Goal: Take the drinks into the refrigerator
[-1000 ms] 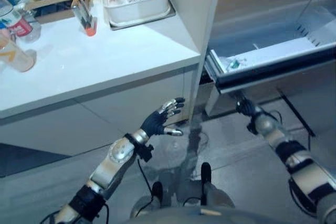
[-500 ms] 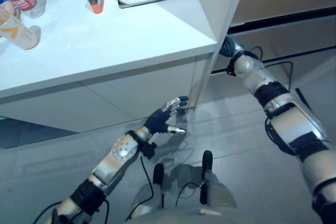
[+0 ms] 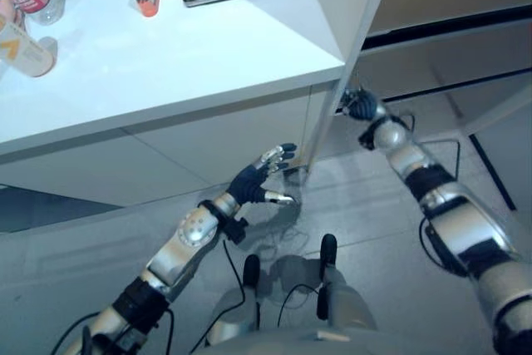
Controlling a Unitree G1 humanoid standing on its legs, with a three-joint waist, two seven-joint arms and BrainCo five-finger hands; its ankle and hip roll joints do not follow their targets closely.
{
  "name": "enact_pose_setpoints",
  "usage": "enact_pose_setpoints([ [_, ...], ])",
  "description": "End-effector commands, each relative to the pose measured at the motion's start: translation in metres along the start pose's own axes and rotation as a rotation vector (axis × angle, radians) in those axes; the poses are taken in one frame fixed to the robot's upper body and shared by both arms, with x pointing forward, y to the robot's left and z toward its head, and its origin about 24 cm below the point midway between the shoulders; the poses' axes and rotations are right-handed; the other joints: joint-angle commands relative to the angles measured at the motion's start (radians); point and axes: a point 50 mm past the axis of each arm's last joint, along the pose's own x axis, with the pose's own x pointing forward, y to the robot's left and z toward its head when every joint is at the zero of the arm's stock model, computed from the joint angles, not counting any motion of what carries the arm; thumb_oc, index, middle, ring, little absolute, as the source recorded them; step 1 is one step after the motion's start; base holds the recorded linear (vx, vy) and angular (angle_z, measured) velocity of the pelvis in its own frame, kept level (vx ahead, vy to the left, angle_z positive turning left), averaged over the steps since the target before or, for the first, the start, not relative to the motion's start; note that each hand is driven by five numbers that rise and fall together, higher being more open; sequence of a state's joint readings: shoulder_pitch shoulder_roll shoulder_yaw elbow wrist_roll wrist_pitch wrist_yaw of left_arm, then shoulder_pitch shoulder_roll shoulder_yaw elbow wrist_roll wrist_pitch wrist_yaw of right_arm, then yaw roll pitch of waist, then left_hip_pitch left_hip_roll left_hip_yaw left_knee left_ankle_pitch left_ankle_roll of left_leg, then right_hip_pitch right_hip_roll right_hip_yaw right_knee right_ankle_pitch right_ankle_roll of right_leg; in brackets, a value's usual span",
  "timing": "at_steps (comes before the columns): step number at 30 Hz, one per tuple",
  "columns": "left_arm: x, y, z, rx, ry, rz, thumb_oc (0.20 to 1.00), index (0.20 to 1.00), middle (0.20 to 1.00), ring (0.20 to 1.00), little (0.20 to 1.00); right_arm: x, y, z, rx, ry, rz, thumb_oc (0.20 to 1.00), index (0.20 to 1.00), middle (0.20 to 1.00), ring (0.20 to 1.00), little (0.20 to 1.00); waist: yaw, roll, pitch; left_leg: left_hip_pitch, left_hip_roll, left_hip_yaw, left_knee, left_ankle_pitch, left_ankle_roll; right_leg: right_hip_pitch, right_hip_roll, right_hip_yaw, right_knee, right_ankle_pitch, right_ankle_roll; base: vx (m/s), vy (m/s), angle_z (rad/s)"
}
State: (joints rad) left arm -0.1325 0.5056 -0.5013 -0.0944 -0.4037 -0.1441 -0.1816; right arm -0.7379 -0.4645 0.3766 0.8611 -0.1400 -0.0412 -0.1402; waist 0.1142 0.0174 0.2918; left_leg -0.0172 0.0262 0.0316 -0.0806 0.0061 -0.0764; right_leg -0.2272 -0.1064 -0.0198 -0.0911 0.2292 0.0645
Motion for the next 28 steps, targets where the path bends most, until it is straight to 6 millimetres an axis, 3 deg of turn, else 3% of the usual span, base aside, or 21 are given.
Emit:
enact_pose_setpoints([
  [1, -0.002, 0.001, 0.015, 0.047, -0.104, 0.019, 1.0, 1.0, 1.0, 1.0, 1.0, -0.011, 0.006, -0.006, 0.174, -0.034, -0.033, 1.0, 1.0, 1.0, 1.0, 1.0, -0.018, -0.014, -0.003, -0.07, -0.066, -0.009, 0.013, 0.004, 0.088, 0.085, 0.005, 0.014, 0.044, -0.103, 0.051, 0.04, -0.03, -0.03],
  [4, -0.009, 0.005, -0.003, 0.038, -0.04, 0.064, 1.0, 1.0, 1.0, 1.0, 1.0, -0.042, 0.035, -0.059, 0.323, 0.136, -0.023, 1.0, 1.0, 1.0, 1.0, 1.0, -0.038, -0.017, -0.015, -0.049, -0.064, -0.01, 0.015, -0.005, 0.089, 0.098, 0.006, 0.012, 0.058, -0.117, 0.049, 0.05, -0.016, 0.01],
  [5, -0.009, 0.004, -0.003, 0.038, -0.038, 0.062, 1.0, 1.0, 1.0, 1.0, 1.0, -0.043, 0.035, -0.06, 0.324, 0.138, -0.022, 1.0, 1.0, 1.0, 1.0, 1.0, -0.037, -0.017, -0.016, -0.047, -0.064, -0.01, 0.015, -0.005, 0.089, 0.1, 0.006, 0.012, 0.059, -0.119, 0.049, 0.06, -0.012, 0.0],
  [6, -0.015, 0.006, -0.023, 0.002, 0.031, 0.116, 1.0, 1.0, 1.0, 1.0, 1.0, -0.066, 0.06, -0.09, 0.415, 0.266, 0.015, 1.0, 1.0, 1.0, 1.0, 1.0, -0.049, -0.018, -0.026, -0.032, -0.061, -0.01, 0.015, -0.01, 0.087, 0.113, 0.006, 0.01, 0.065, -0.127, 0.048, 0.06, -0.016, -0.01],
  [8, -0.028, 0.013, -0.057, -0.058, 0.16, 0.257, 1.0, 1.0, 1.0, 1.0, 1.0, -0.103, 0.093, -0.126, 0.524, 0.457, 0.049, 1.0, 1.0, 1.0, 1.0, 1.0, -0.061, -0.022, -0.041, -0.013, -0.056, -0.006, 0.016, -0.014, 0.084, 0.133, 0.008, 0.006, 0.066, -0.139, 0.046, 0.07, -0.028, -0.02],
  [10, -0.028, 0.012, -0.058, -0.058, 0.159, 0.258, 1.0, 1.0, 1.0, 1.0, 1.0, -0.103, 0.093, -0.126, 0.524, 0.458, 0.05, 1.0, 1.0, 1.0, 1.0, 1.0, -0.062, -0.021, -0.04, -0.011, -0.056, -0.007, 0.015, -0.014, 0.084, 0.135, 0.008, 0.005, 0.065, -0.14, 0.046, 0.04, -0.022, -0.05],
  [11, -0.041, 0.013, -0.088, -0.138, 0.279, 0.379, 1.0, 1.0, 1.0, 1.0, 1.0, -0.126, 0.112, -0.144, 0.562, 0.576, 0.077, 1.0, 1.0, 1.0, 1.0, 1.0, -0.064, -0.023, -0.048, 0.007, -0.052, -0.006, 0.019, -0.02, 0.083, 0.153, 0.011, 0.001, 0.071, -0.15, 0.043, 0.06, -0.038, -0.08],
  [15, -0.062, 0.012, -0.131, -0.223, 0.478, 0.554, 1.0, 1.0, 1.0, 1.0, 1.0, -0.163, 0.14, -0.166, 0.601, 0.769, 0.129, 1.0, 1.0, 1.0, 1.0, 1.0, -0.071, -0.024, -0.071, 0.03, -0.047, -0.011, 0.019, -0.022, 0.079, 0.173, 0.014, -0.007, 0.084, -0.164, 0.036, 0.07, -0.04, 0.0],
  [16, -0.073, 0.007, -0.154, -0.317, 0.585, 0.636, 1.0, 1.0, 1.0, 1.0, 1.0, -0.18, 0.151, -0.173, 0.577, 0.848, 0.177, 1.0, 1.0, 1.0, 1.0, 1.0, -0.07, -0.025, -0.086, 0.045, -0.044, -0.012, 0.017, -0.024, 0.076, 0.188, 0.016, -0.01, 0.085, -0.169, 0.034, 0.06, -0.026, 0.07],
  [18, -0.077, 0.002, -0.163, -0.345, 0.633, 0.646, 1.0, 1.0, 1.0, 1.0, 1.0, -0.186, 0.156, -0.175, 0.554, 0.874, 0.205, 1.0, 1.0, 1.0, 1.0, 1.0, -0.07, -0.025, -0.092, 0.054, -0.042, -0.013, 0.016, -0.026, 0.076, 0.197, 0.017, -0.011, 0.084, -0.173, 0.032, 0.06, -0.023, 0.07],
  [21, -0.1, -0.007, -0.187, -0.339, 0.821, 0.703, 1.0, 1.0, 1.0, 1.0, 1.0, -0.204, 0.166, -0.18, 0.507, 0.942, 0.262, 1.0, 1.0, 1.0, 1.0, 1.0, -0.071, -0.026, -0.115, 0.076, -0.037, -0.015, 0.014, -0.032, 0.073, 0.221, 0.021, -0.018, 0.083, -0.184, 0.028, 0.09, -0.017, 0.11],
  [22, -0.118, -0.012, -0.198, -0.416, 0.912, 0.783, 1.0, 1.0, 1.0, 1.0, 1.0, -0.215, 0.172, -0.183, 0.491, 0.975, 0.293, 1.0, 1.0, 1.0, 1.0, 1.0, -0.07, -0.026, -0.127, 0.083, -0.036, -0.015, 0.013, -0.034, 0.072, 0.227, 0.023, -0.02, 0.085, -0.187, 0.026, 0.1, -0.015, 0.05],
  [28, -0.166, -0.045, -0.219, -0.593, 1.164, 0.853, 1.0, 1.0, 1.0, 1.0, 1.0, -0.242, 0.188, -0.185, 0.474, 1.058, 0.38, 1.0, 1.0, 1.0, 1.0, 1.0, -0.072, -0.031, -0.18, 0.126, -0.029, -0.017, 0.004, -0.049, 0.067, 0.273, 0.029, -0.032, 0.08, -0.204, 0.022, 0.1, -0.01, 0.02],
])
